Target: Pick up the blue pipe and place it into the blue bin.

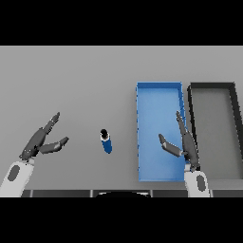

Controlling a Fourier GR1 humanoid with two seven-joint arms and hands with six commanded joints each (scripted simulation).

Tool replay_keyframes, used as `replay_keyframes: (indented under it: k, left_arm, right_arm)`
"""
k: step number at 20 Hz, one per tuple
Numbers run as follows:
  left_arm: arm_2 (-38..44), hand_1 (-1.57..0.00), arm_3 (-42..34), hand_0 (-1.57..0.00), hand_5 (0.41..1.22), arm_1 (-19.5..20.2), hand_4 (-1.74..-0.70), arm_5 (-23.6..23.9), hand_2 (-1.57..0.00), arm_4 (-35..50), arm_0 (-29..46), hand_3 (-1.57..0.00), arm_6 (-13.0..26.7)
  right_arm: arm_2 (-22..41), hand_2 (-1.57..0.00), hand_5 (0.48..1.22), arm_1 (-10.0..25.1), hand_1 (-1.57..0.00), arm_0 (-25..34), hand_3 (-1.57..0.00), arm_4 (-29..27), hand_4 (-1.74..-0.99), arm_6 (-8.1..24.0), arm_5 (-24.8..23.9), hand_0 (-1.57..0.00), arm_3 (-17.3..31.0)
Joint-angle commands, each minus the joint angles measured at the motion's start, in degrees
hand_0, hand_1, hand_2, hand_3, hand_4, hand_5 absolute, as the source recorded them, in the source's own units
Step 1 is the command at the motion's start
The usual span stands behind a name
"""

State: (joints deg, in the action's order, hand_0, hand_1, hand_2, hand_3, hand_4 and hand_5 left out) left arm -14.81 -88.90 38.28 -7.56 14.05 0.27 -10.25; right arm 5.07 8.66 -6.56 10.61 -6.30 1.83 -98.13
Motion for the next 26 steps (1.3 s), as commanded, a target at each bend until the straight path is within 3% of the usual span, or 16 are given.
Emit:
replay_keyframes:
  k: [1,7,11,12,19,26]
  left_arm:
    - [-0.9,0.00,-1.1,0.00,0.549,0.4,-1.03,-1.2,0.00,-0.1,0.3,0.00,0.2]
    - [-9.3,0.00,-6.1,0.00,0.475,-2.5,-1.13,-3.8,0.00,-4.5,2.0,0.00,4.5]
    - [-12.6,0.00,-5.3,0.00,0.452,-6.5,-1.14,-3.5,0.00,-6.6,-0.3,0.00,7.1]
    - [-13.3,0.00,-4.6,0.00,0.451,-8.1,-1.15,-3.5,0.00,-6.8,-1.3,0.00,7.6]
    - [-15.7,0.00,2.7,0.00,0.460,-16.9,-1.14,-1.5,0.00,-9.8,-5.9,0.00,5.6]
    - [-17.2,0.00,9.4,0.00,0.420,-21.4,-1.06,0.0,0.00,-13.4,-9.7,0.00,5.6]
  right_arm:
    - [0.3,0.00,0.616,-0.3,0.00,0.4,0.00,0.3,-1.179,0.7,-0.1,0.00,0.2]
    - [0.1,0.00,0.618,-0.1,0.00,-0.2,0.00,-0.1,-1.182,1.1,0.1,0.00,-0.3]
    - [0.2,0.00,0.618,-0.6,0.00,0.7,0.00,-0.3,-1.205,2.1,0.2,0.00,0.0]
    - [0.4,0.00,0.625,-0.7,0.00,0.2,0.00,-0.3,-1.213,1.0,0.4,0.00,0.0]
    - [-0.2,0.00,0.625,-0.2,0.00,-0.8,0.00,-0.5,-1.205,1.8,0.3,0.00,-0.9]
    - [-0.2,0.00,0.645,-0.1,0.00,-1.5,0.00,-0.5,-1.214,0.5,0.3,0.00,-1.2]
